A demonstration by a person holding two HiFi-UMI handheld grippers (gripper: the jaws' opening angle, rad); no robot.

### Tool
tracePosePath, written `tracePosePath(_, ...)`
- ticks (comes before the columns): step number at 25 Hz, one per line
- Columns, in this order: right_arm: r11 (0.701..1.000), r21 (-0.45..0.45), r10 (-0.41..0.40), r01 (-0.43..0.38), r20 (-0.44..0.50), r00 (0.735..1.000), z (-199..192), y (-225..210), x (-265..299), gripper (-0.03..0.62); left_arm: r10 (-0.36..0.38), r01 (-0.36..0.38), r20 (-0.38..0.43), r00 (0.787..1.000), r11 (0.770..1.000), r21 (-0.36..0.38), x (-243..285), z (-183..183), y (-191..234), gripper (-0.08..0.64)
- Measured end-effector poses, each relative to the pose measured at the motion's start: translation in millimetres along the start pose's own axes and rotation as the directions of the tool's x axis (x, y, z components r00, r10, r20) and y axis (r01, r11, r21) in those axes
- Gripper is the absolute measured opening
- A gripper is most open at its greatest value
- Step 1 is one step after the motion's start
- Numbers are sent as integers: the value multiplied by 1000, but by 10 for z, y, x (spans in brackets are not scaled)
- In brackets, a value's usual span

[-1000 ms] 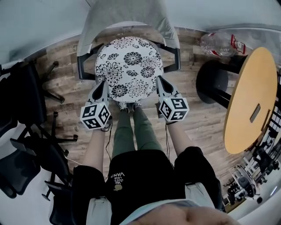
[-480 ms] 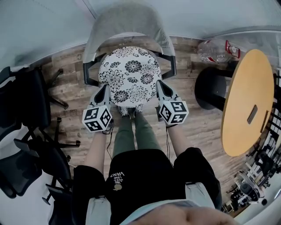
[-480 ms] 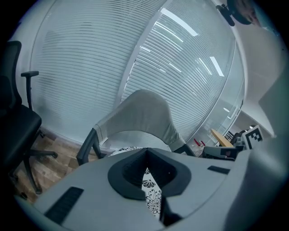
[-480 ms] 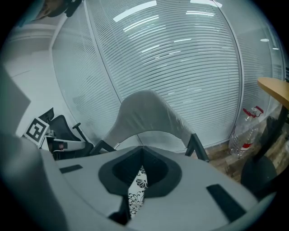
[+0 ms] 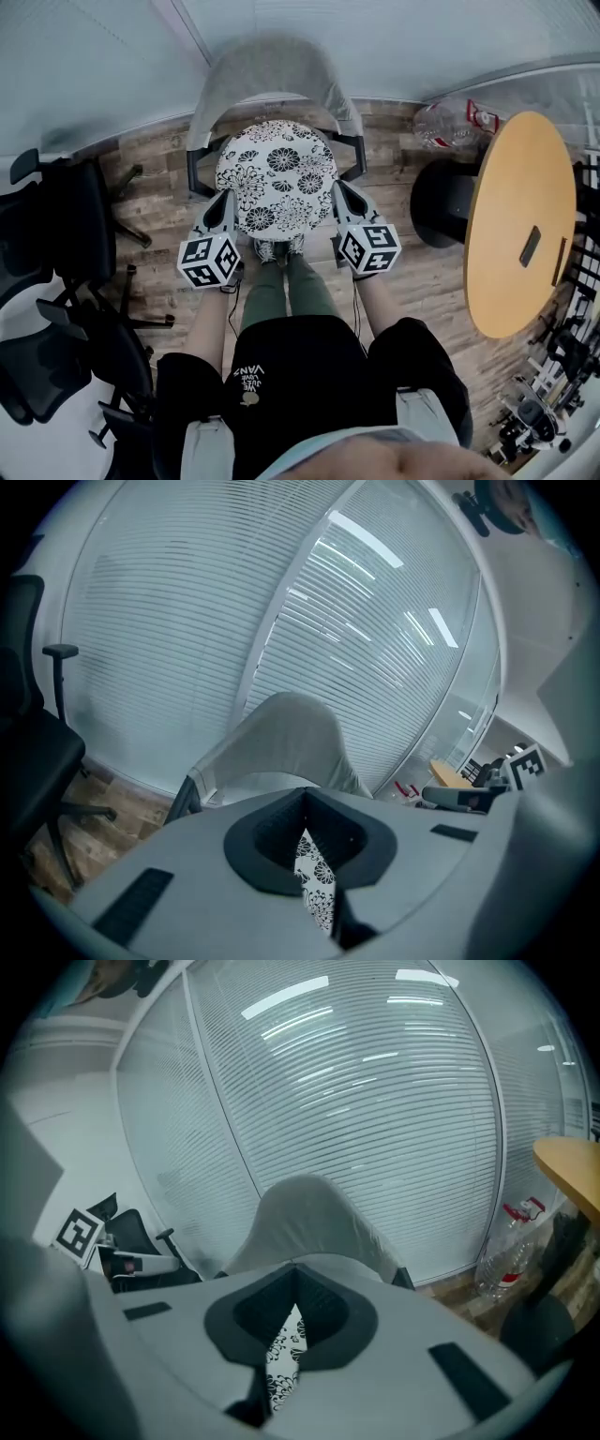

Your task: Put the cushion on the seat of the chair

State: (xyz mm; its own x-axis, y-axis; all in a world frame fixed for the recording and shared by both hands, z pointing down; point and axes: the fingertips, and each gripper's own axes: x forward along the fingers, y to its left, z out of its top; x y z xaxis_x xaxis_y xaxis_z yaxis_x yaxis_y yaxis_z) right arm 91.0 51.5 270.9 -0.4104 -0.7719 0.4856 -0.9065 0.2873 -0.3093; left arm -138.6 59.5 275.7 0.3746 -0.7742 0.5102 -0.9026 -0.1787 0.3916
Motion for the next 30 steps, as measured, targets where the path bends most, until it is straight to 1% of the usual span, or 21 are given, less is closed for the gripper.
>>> tracePosePath(4,1000,-15,0,0,34,999,223,59,-136,17,-12,12,33,999,1000,13,-132,198,-127,11)
tracePosePath(8,1000,-25,5,-4,58,998,381,109,-271,17,-22,21,52,998,1000,18,-263,310,-220,11)
tracePosePath(12,999,-33,13,-11,74,997,460,149,-364,17,-24,23,66,997,1000,21,-365,361,-281,11)
tracePosePath(18,998,-47,35,-30,105,994,559,246,-572,17,-37,33,102,994,998,45,-558,459,-451,11)
tracePosePath(22,997,-65,55,-47,134,989,679,324,-706,17,-52,42,138,989,997,69,-676,599,-560,11)
tracePosePath(30,994,-103,68,-49,189,980,965,448,-947,17,-91,71,199,976,992,106,-860,883,-781,11)
